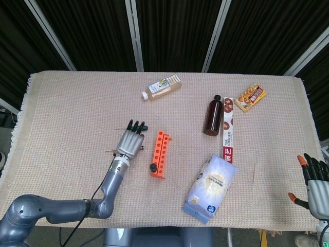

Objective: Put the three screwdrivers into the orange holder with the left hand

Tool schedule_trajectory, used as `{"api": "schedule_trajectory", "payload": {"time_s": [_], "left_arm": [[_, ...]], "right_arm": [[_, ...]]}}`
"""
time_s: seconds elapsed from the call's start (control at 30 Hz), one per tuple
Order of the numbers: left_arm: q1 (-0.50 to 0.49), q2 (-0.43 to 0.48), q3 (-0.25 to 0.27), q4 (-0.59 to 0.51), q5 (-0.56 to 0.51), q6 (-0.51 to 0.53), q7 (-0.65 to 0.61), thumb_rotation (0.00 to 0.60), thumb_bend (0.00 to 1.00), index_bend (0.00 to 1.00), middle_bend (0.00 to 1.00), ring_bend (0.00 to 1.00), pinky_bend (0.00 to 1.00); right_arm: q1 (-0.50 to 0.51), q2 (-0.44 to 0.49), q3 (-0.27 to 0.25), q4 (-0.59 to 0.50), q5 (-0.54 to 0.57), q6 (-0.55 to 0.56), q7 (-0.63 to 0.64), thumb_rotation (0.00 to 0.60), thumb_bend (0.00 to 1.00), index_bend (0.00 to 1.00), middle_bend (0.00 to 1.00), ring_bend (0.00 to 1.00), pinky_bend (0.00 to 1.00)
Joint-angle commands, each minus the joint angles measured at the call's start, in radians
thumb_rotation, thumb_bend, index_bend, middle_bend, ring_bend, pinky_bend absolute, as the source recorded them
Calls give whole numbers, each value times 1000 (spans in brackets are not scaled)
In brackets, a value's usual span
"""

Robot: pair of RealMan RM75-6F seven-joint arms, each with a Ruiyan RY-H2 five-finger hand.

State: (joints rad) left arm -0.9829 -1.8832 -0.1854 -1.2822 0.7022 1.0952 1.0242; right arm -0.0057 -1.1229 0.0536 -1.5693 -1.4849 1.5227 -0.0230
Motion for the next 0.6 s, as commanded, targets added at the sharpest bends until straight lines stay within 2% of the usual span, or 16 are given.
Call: {"api": "schedule_trajectory", "payload": {"time_s": [0.03,0.6], "left_arm": [[-11,-14,-9,8,-14,-6,17,600,297,434,0,0,0],[-29,-30,-6,-2,-65,-22,77,600,297,438,0,0,0]], "right_arm": [[1,0,1,1,1,-1,1,600,0,0,0,0,0],[2,-3,4,11,14,-10,7,600,0,0,0,0,0]]}}
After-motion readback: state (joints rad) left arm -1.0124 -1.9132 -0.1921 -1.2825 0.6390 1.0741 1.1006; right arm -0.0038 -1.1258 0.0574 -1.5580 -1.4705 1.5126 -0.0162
